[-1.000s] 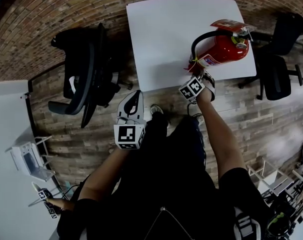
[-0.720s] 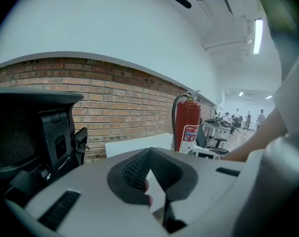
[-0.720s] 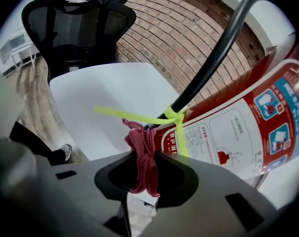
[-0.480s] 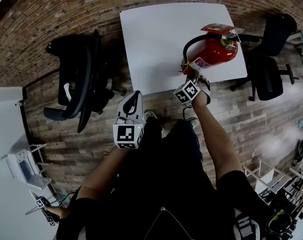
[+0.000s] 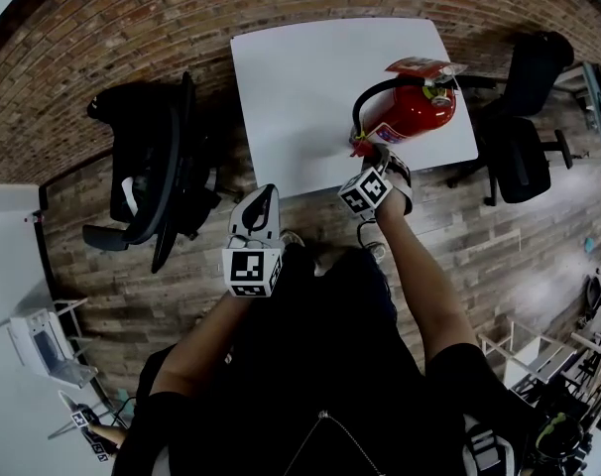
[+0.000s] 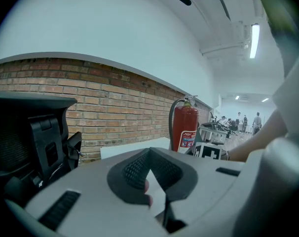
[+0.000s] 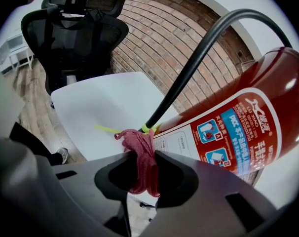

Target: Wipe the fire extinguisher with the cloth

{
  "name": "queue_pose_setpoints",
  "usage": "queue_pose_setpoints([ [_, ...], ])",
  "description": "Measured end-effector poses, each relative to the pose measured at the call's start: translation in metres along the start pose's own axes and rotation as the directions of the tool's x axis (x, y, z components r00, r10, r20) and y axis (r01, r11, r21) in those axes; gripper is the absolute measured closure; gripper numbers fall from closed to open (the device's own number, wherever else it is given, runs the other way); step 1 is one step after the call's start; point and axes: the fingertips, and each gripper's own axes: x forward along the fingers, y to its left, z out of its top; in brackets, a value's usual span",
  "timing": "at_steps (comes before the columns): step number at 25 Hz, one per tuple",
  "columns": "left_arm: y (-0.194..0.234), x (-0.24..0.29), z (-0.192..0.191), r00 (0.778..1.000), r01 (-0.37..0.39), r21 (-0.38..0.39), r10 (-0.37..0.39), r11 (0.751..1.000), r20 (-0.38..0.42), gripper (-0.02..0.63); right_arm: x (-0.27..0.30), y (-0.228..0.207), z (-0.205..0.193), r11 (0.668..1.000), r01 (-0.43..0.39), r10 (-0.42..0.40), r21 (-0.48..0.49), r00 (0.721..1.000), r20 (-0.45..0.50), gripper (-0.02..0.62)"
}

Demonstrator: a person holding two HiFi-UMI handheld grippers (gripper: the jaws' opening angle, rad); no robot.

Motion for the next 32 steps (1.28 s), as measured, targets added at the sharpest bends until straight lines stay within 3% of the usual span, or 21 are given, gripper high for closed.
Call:
queue_pose_setpoints([
  [32,-0.004,0.019,0.018,0.997,0.065,0.000,-0.065,0.998,0.042,0.575,-0.074,-0.057,0.029,0.994,0.098,-0.097,-0.047,0.995,0.031,0.492],
])
